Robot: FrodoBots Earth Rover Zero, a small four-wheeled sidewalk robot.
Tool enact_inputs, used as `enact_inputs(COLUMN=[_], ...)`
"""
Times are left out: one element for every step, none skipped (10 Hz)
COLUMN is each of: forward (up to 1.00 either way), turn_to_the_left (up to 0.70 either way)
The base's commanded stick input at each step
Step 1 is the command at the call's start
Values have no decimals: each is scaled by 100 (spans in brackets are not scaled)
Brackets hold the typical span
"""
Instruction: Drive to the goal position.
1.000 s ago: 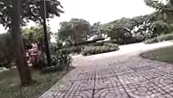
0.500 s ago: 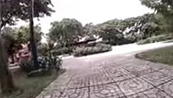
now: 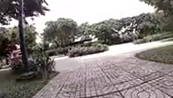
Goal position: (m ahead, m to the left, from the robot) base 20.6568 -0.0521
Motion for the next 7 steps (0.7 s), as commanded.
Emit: enact_inputs(forward=[70, 70, 70, 70, 70, 70, 70], turn_to_the_left=[0, 0, 0, 0, 0, 0, 0])
